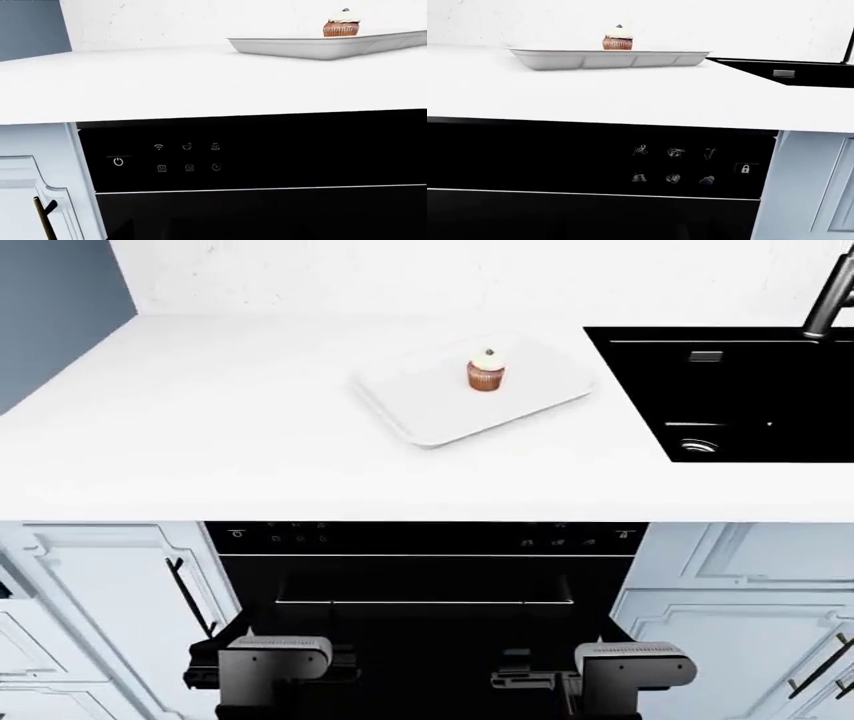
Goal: Move the fresh-baked cupcake off the tray onto the counter, and place the bowl used for mixing into the sink.
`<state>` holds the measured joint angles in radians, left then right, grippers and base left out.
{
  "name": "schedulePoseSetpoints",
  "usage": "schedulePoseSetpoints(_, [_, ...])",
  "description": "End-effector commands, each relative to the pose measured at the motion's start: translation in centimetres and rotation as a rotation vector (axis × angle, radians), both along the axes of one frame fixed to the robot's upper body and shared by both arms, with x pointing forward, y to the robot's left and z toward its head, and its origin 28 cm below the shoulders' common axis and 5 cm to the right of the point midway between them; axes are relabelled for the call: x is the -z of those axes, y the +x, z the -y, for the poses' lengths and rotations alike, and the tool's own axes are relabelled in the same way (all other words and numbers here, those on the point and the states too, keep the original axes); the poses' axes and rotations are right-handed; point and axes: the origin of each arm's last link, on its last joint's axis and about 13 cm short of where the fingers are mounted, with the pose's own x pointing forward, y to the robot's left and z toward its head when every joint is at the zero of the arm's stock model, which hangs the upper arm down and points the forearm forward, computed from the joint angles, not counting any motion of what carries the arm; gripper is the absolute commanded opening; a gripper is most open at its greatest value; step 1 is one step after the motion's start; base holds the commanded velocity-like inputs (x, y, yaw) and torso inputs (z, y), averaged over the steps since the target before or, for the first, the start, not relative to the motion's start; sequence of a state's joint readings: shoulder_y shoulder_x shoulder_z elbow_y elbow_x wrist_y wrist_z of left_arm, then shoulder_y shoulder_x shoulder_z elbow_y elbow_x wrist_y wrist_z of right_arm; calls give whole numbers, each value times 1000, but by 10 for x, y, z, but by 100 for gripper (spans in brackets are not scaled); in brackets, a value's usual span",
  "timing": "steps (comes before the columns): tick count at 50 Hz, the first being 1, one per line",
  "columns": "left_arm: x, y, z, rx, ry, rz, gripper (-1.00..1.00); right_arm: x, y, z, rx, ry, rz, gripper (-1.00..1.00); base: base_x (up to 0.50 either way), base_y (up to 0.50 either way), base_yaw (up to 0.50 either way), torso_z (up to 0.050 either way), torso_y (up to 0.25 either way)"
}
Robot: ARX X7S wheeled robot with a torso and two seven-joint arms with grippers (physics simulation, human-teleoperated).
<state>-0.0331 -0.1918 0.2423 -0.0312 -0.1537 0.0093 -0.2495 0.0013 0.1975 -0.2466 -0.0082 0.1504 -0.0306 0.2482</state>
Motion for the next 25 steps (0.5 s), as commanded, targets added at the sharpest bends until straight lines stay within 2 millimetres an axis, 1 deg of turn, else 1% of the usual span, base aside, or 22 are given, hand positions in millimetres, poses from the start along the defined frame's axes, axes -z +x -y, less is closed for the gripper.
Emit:
schedulePoseSetpoints(1, [0,0,0,3,4,2,100,0,0,0,-3,0,-4,100,0,0,0,50,0])
schedulePoseSetpoints(8, [1,1,1,-1,22,-3,100,0,1,0,3,9,-13,100,0,0,0,49,0])
schedulePoseSetpoints(9, [1,1,1,-5,20,-5,100,0,1,0,3,10,-12,100,0,0,0,14,0])
schedulePoseSetpoints(11, [-2,1,-1,-3,-40,-13,100,-2,0,0,-8,13,-13,100,0,0,0,0,0])
schedulePoseSetpoints(12, [-6,0,-2,-14,-48,0,100,-6,-2,-1,-33,28,21,100,0,0,0,0,0])
schedulePoseSetpoints(14, [-19,-4,-1,29,-50,-5,100,-24,-6,-2,-52,79,38,100,0,0,0,0,0])
schedulePoseSetpoints(15, [-33,-10,0,69,-53,15,100,-37,-11,-3,-91,80,50,100,0,0,0,0,0])
schedulePoseSetpoints(16, [-43,-15,-2,87,-28,24,100,-47,-15,-4,-111,84,49,100,0,0,0,0,0])
schedulePoseSetpoints(17, [-59,-21,-6,81,-42,21,100,-65,-22,-5,-156,69,54,100,0,0,0,0,0])
schedulePoseSetpoints(18, [-65,-24,-9,87,-28,26,100,-74,-25,-5,-163,68,59,100,0,0,0,0,0])
schedulePoseSetpoints(19, [-70,-27,-11,90,-15,30,100,-82,-27,-5,-175,107,50,100,0,0,0,0,0])
schedulePoseSetpoints(20, [-85,-32,-18,73,-31,27,100,-102,-42,-5,-239,164,12,100,0,0,0,0,0])
schedulePoseSetpoints(21, [-98,-38,-25,77,-33,28,100,-121,-54,-5,-278,116,28,100,0,0,0,0,0])
schedulePoseSetpoints(22, [-102,-41,-27,80,-27,32,100,-128,-57,-4,-280,104,32,100,0,0,0,0,0])
schedulePoseSetpoints(23, [-116,-47,-31,93,-29,45,100,-145,-60,1,-256,118,41,100,0,0,0,0,0])
schedulePoseSetpoints(24, [-123,-50,-33,95,-28,53,100,-152,-63,0,-283,132,34,100,0,0,0,0,0])
schedulePoseSetpoints(25, [-135,-54,-36,100,-39,51,100,-164,-65,3,-291,87,33,100,0,0,0,0,0])
